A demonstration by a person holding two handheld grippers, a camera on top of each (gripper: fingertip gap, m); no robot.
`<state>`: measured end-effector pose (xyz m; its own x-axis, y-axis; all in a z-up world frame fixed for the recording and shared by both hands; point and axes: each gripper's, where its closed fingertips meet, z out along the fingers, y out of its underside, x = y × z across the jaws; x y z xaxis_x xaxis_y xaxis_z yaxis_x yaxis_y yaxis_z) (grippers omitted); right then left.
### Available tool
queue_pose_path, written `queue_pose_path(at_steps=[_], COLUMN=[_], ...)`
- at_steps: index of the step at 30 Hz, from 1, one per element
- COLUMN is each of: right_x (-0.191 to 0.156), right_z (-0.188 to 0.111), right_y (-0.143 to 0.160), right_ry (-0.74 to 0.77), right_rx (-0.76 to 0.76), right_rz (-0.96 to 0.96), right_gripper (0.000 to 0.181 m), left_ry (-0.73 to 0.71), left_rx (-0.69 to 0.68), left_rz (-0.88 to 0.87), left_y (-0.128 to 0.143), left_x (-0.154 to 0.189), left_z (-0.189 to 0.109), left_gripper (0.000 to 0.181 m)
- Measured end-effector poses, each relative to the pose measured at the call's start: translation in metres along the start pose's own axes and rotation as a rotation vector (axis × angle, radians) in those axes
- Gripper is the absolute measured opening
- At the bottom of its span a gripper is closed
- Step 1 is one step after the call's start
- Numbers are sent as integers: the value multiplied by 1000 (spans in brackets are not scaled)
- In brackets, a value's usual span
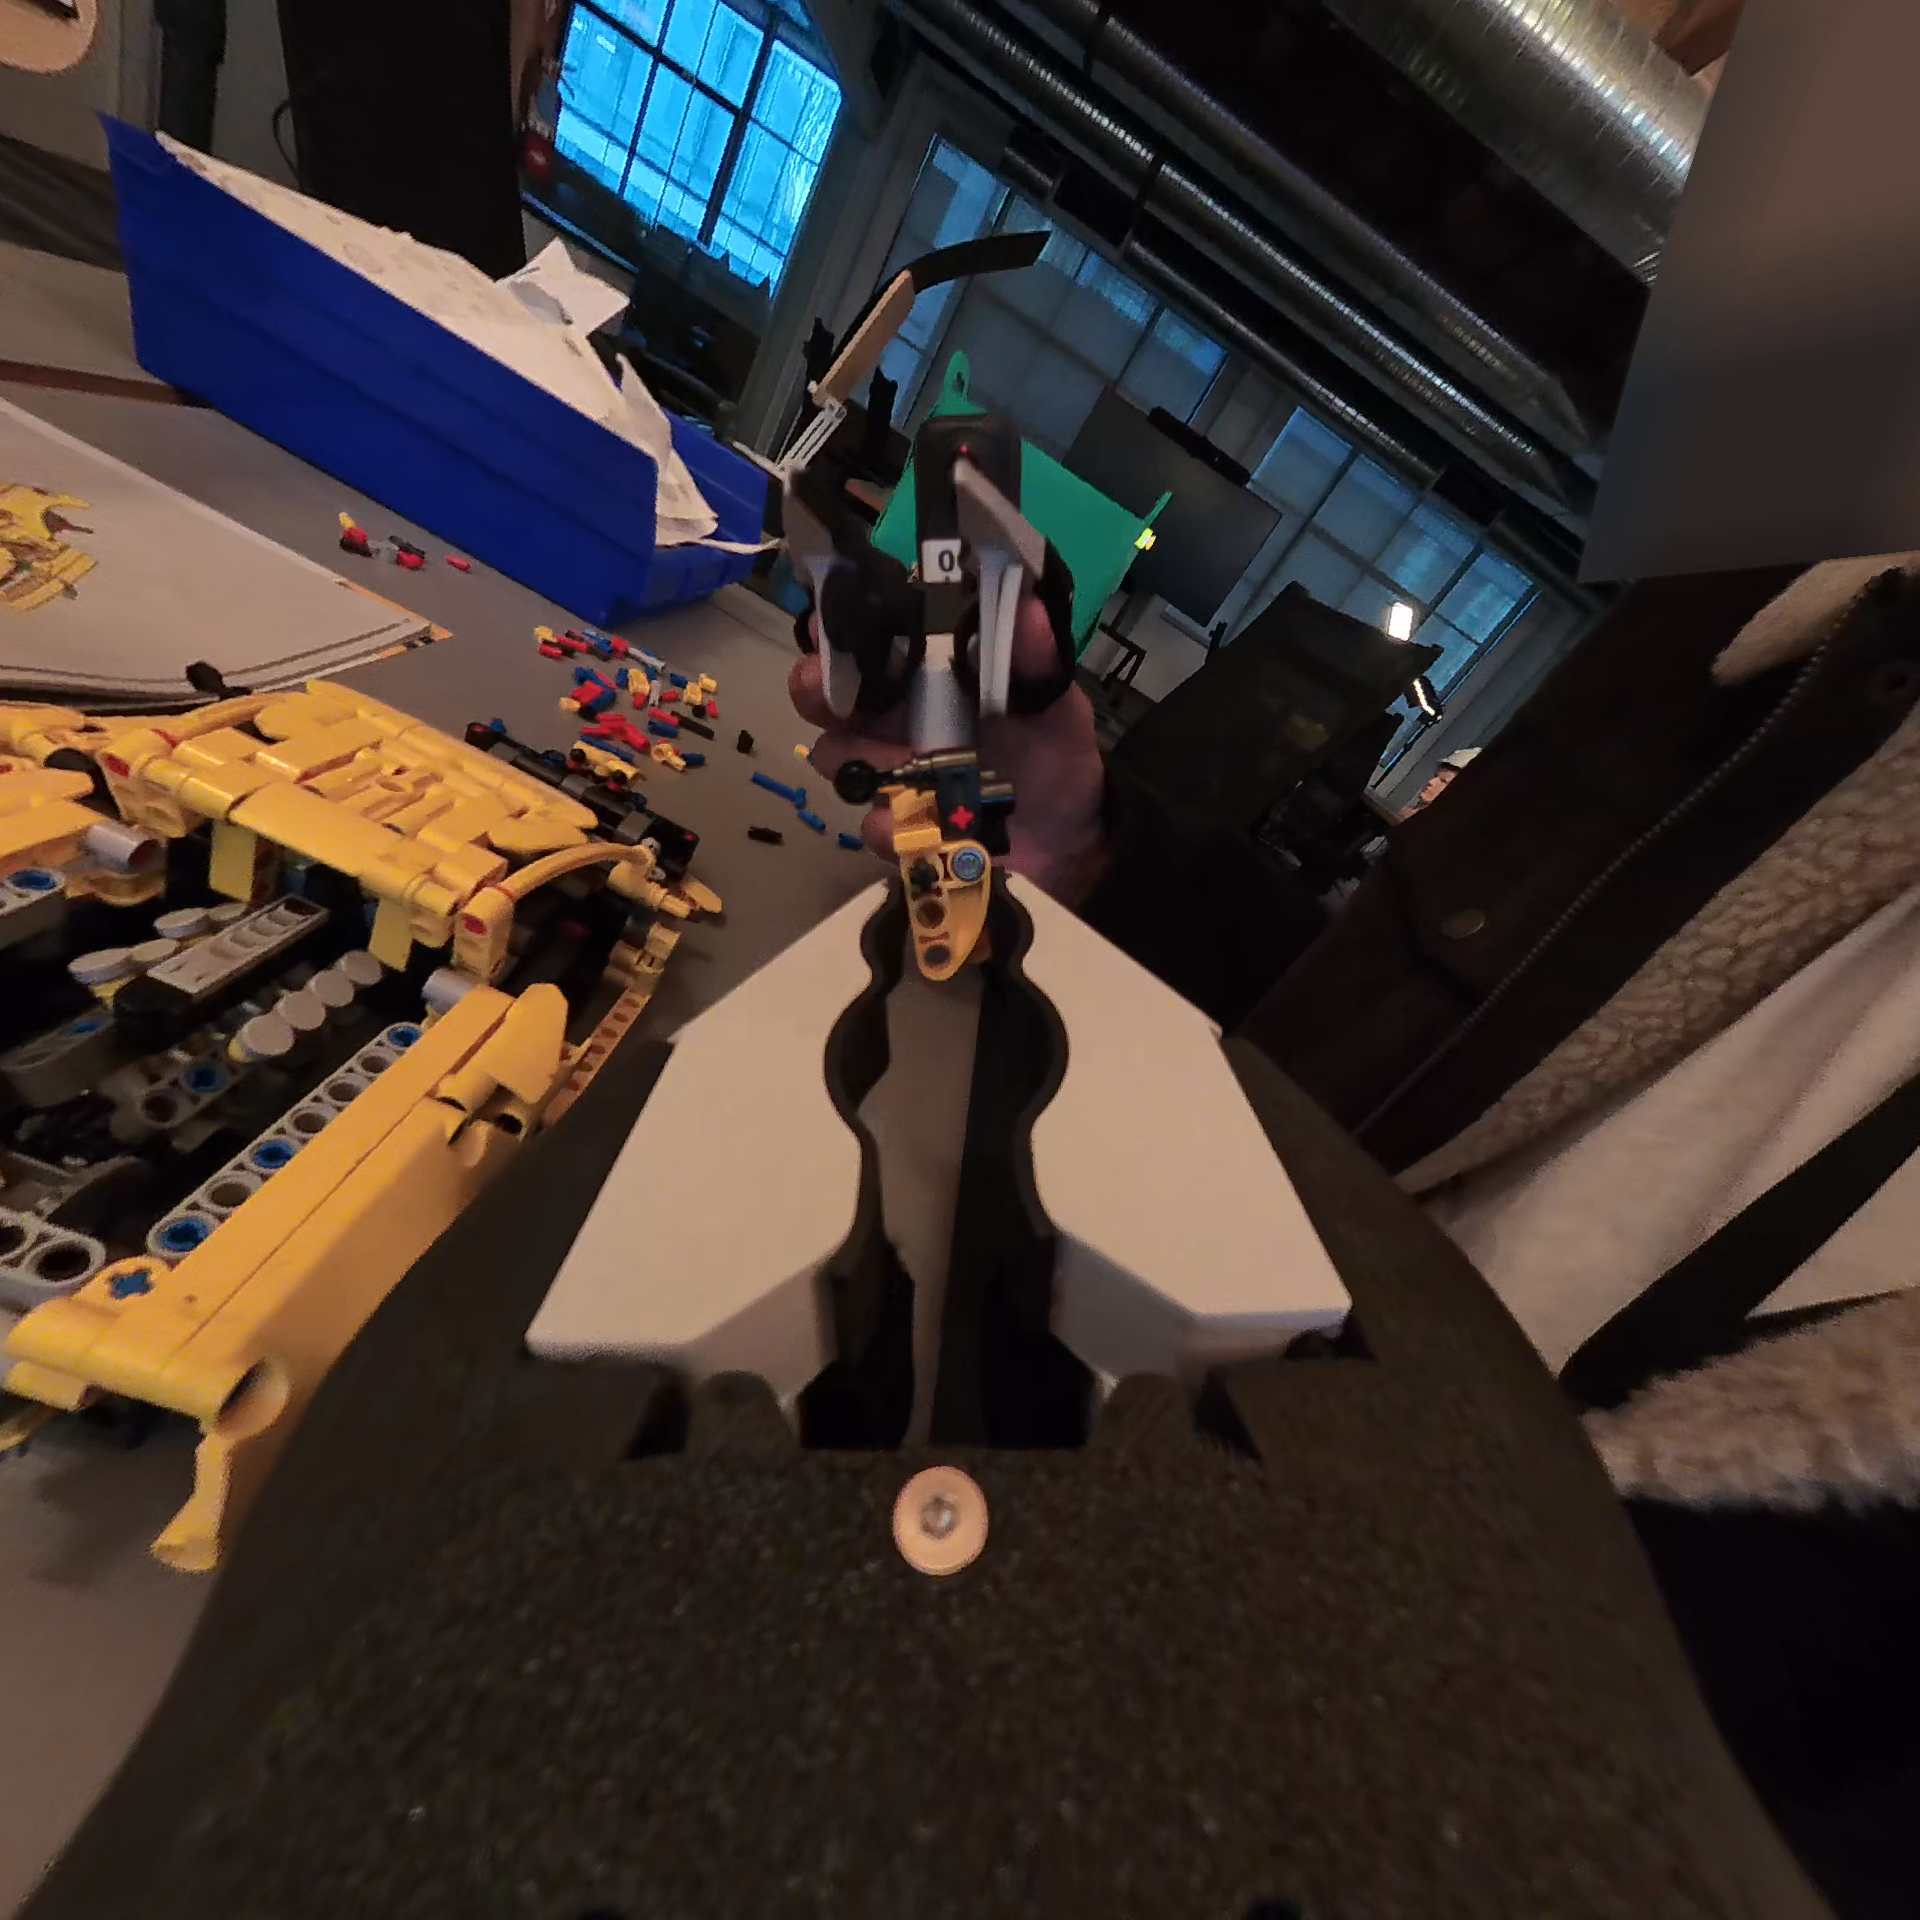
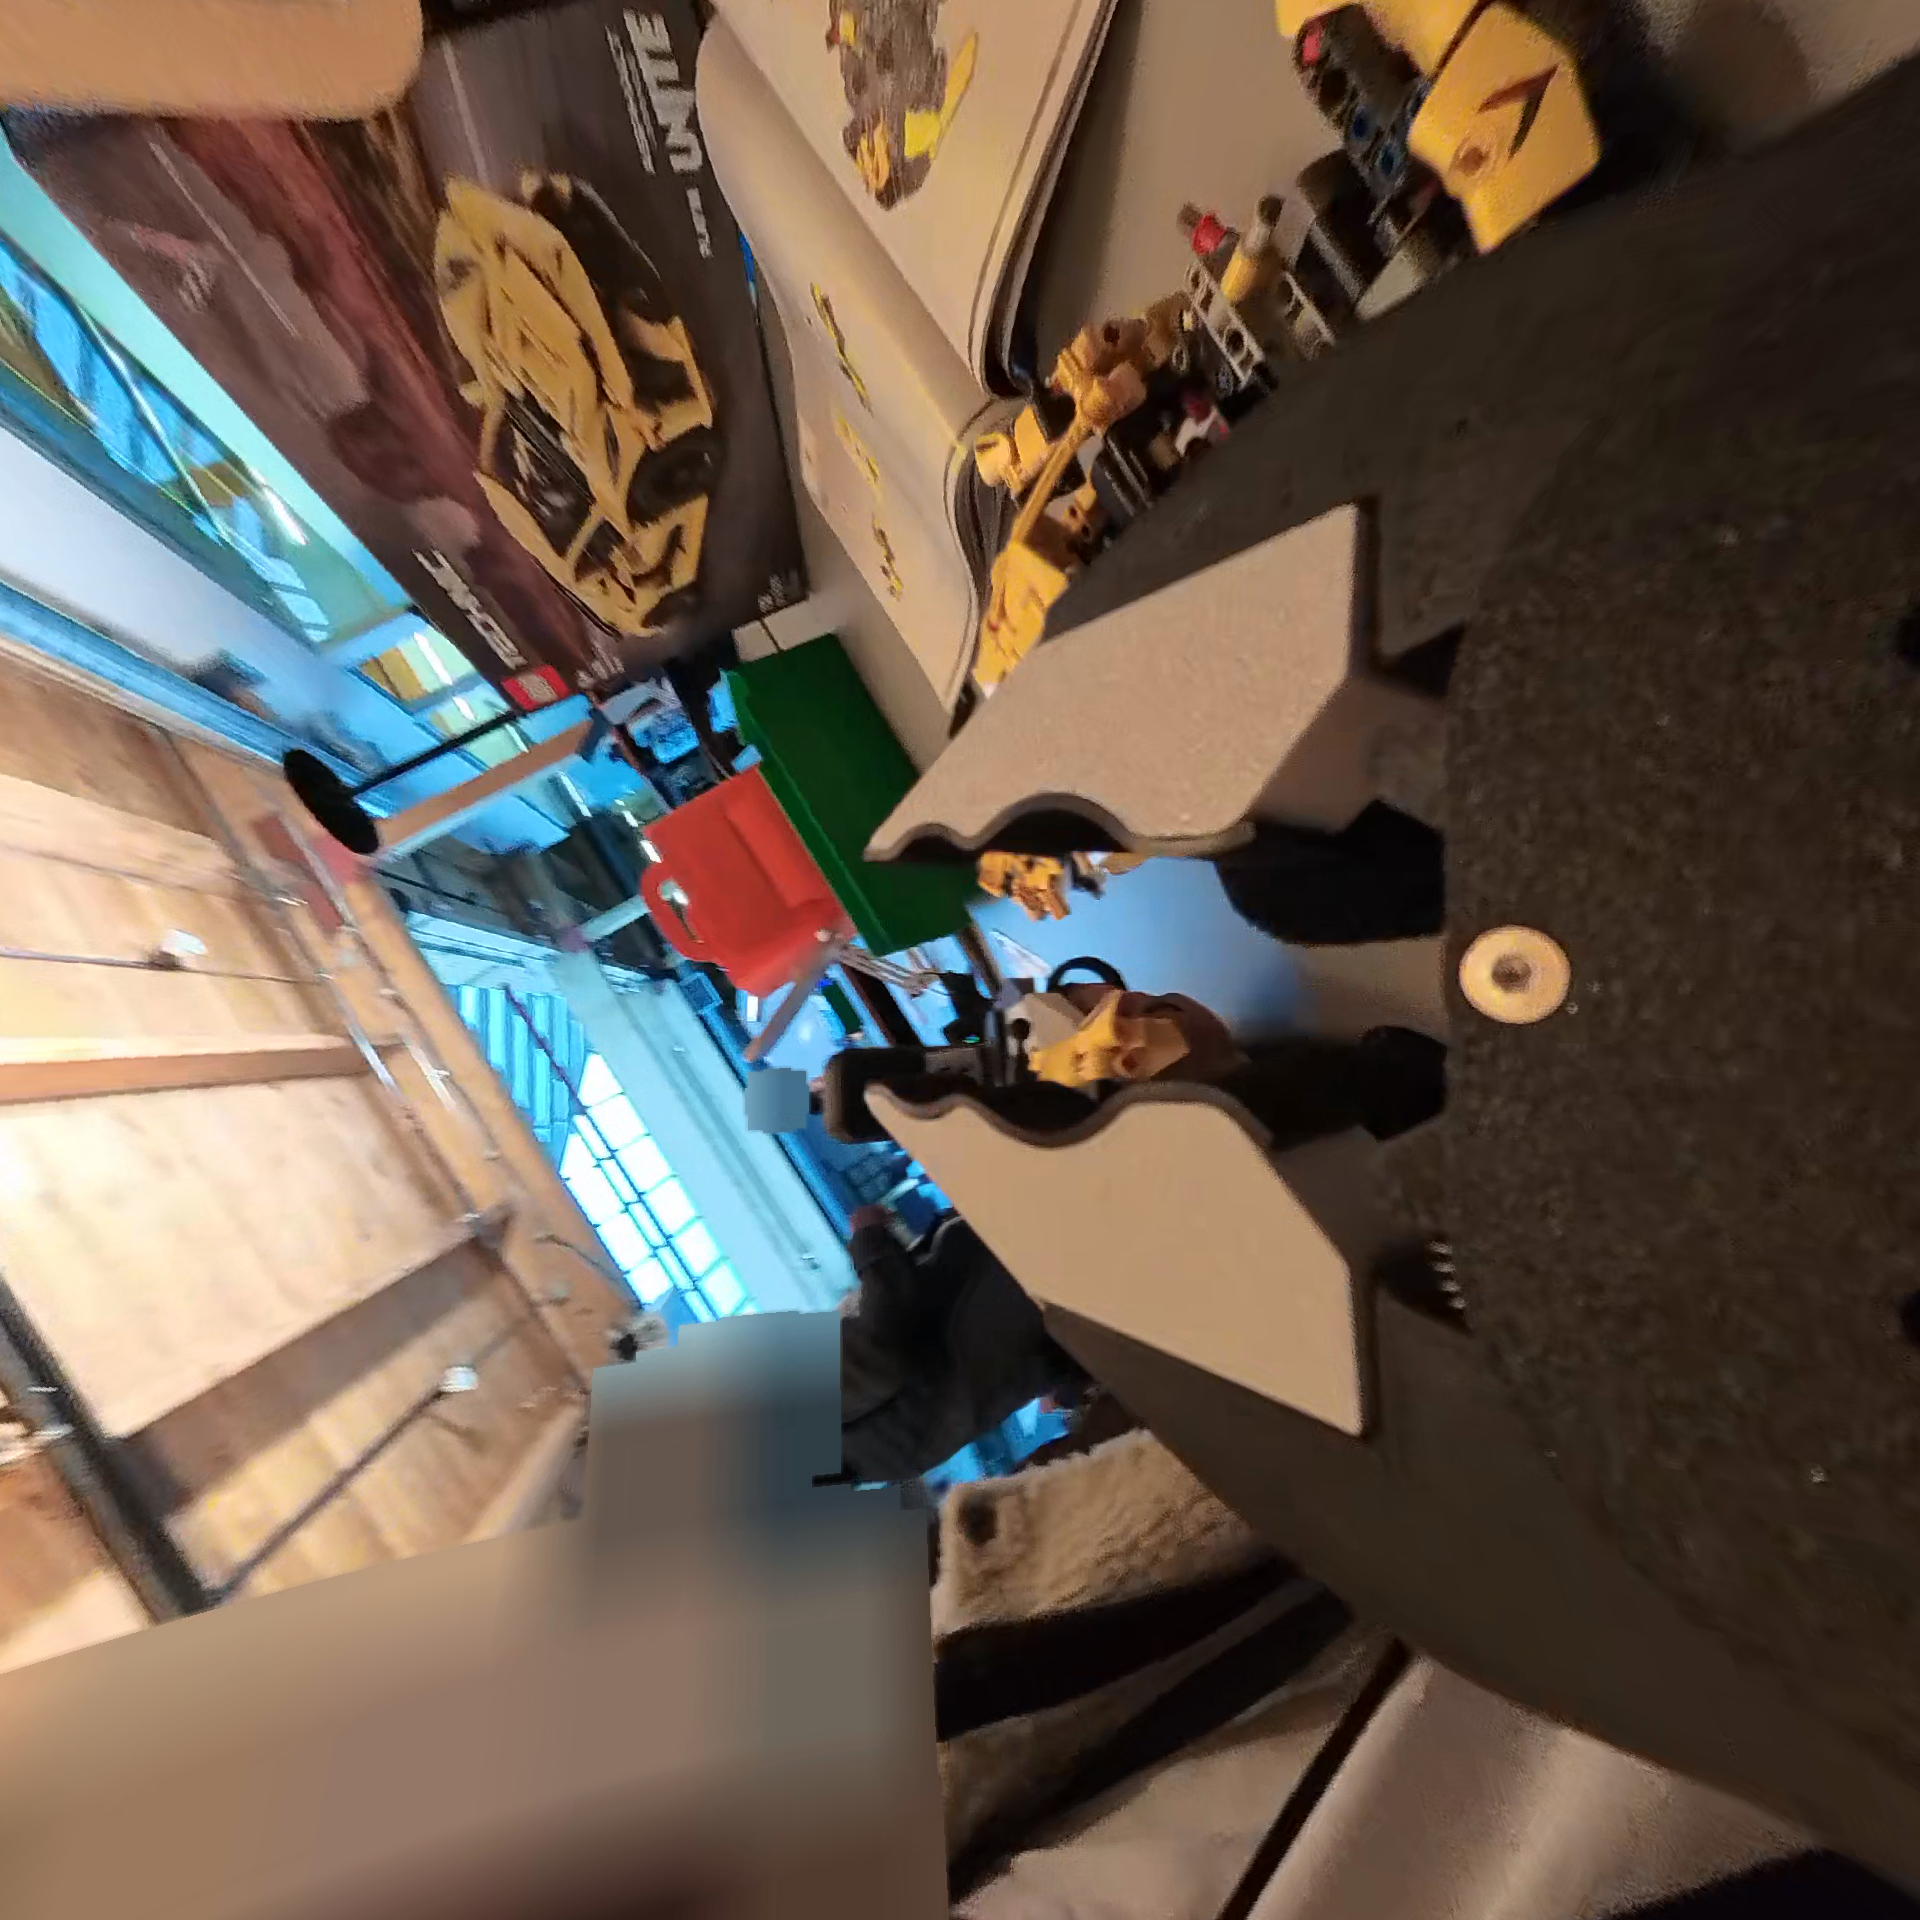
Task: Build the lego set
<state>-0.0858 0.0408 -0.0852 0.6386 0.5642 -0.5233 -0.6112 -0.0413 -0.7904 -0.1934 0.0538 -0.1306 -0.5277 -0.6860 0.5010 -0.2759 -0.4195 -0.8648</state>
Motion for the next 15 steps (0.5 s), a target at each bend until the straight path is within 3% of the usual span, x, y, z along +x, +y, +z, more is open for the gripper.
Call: queue_pose_path(at_steps=[6,15], right_x=[18,-2], right_z=[-6,19], right_y=[-3,71], right_ry=[49,-21], right_rx=[25,-378], right_rz=[94,27], right_gripper=[38,32], left_ry=[-53,9], left_rx=[-18,8], left_rz=[-65,-227], left_y=[4,1], left_x=[-19,-25], left_z=[1,1], left_gripper=[15,16])
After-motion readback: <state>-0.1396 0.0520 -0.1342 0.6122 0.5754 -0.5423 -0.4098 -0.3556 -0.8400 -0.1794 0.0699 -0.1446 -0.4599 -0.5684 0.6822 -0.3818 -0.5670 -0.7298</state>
